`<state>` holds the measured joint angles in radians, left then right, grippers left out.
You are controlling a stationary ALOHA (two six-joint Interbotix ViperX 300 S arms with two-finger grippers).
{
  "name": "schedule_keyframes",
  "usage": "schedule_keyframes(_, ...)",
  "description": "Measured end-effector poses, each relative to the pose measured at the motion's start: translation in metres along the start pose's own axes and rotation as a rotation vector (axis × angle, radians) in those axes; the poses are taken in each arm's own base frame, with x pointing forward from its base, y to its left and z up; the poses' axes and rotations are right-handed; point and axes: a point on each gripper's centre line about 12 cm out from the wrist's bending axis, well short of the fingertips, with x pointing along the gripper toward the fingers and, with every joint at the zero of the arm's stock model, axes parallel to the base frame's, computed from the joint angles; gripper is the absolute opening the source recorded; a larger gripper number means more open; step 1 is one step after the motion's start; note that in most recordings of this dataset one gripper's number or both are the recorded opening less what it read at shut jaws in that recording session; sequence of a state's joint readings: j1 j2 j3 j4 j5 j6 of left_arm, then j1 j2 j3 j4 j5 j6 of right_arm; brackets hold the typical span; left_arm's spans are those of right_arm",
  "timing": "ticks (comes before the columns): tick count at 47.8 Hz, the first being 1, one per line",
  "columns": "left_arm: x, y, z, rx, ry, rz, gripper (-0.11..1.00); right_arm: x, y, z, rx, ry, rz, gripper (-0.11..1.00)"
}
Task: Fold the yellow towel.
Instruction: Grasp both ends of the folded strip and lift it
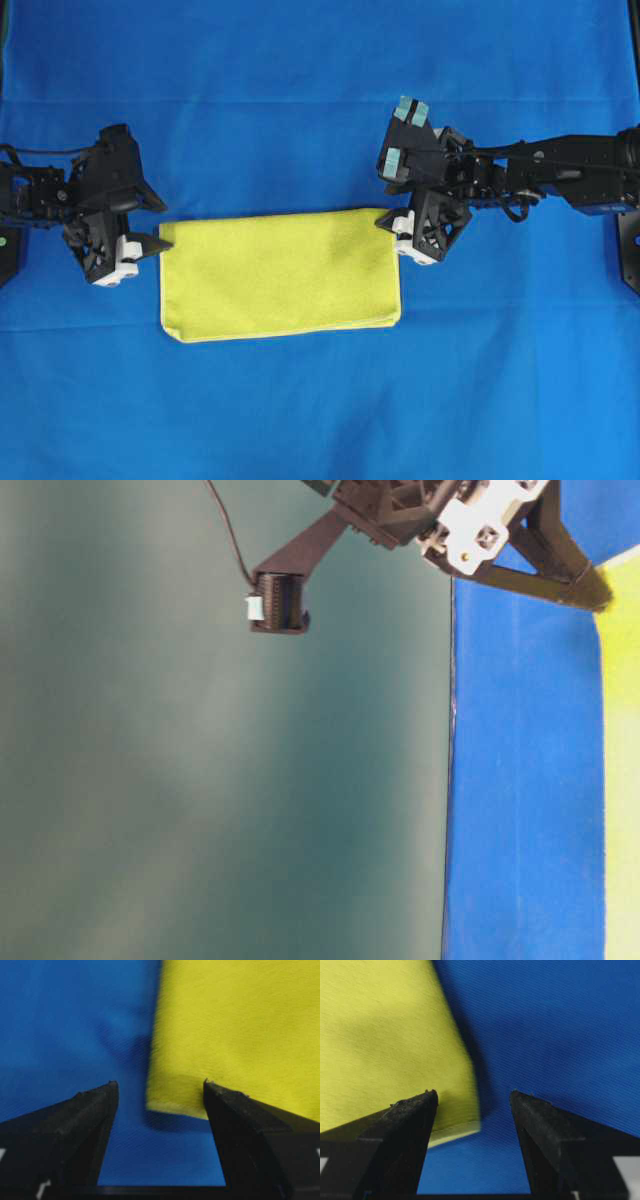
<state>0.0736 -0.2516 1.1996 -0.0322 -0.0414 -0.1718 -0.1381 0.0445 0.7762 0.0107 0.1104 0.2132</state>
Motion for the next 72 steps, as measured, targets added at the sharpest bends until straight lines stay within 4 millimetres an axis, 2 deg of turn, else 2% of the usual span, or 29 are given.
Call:
schedule_keyframes(8, 0.006, 0.006, -0.004, -0.017, -0.004, 0.013, 0.48, 0.011, -0.005, -0.007, 0.009, 0.031, -0.014, 0.6)
schedule_keyframes(13, 0.006, 0.006, -0.004, -0.017, -0.004, 0.013, 0.37, 0.012, -0.005, -0.007, 0.009, 0.033, -0.014, 0.53)
schedule_keyframes(22, 0.006, 0.003, -0.007, -0.008, 0.02, 0.008, 0.24, 0.011, -0.001, -0.006, 0.0, 0.031, -0.007, 0.35)
schedule_keyframes(29, 0.006, -0.002, -0.009, 0.014, 0.044, -0.001, 0.15, 0.011, 0.006, -0.008, -0.022, 0.034, 0.005, 0.04)
schedule_keyframes(36, 0.007, -0.01, -0.008, 0.044, 0.048, -0.021, 0.05, 0.012, 0.011, -0.009, -0.027, 0.038, 0.013, 0.03)
schedule_keyframes(48, 0.005, -0.014, -0.002, 0.054, 0.072, -0.024, 0.05, 0.008, 0.011, -0.006, -0.024, 0.033, 0.013, 0.03)
schedule_keyframes(52, -0.001, -0.016, 0.006, 0.054, 0.071, -0.026, 0.05, -0.001, 0.012, -0.001, -0.023, 0.023, 0.016, 0.03)
schedule_keyframes(59, -0.019, -0.022, 0.026, 0.058, 0.061, -0.033, 0.05, -0.031, 0.016, 0.016, -0.022, -0.038, 0.031, 0.03)
schedule_keyframes(66, -0.052, -0.028, 0.052, 0.058, -0.005, -0.052, 0.05, -0.068, 0.02, 0.033, -0.022, -0.125, 0.052, 0.03)
schedule_keyframes(72, -0.078, -0.03, 0.064, 0.057, -0.083, -0.071, 0.05, -0.098, 0.023, 0.045, -0.023, -0.203, 0.074, 0.03)
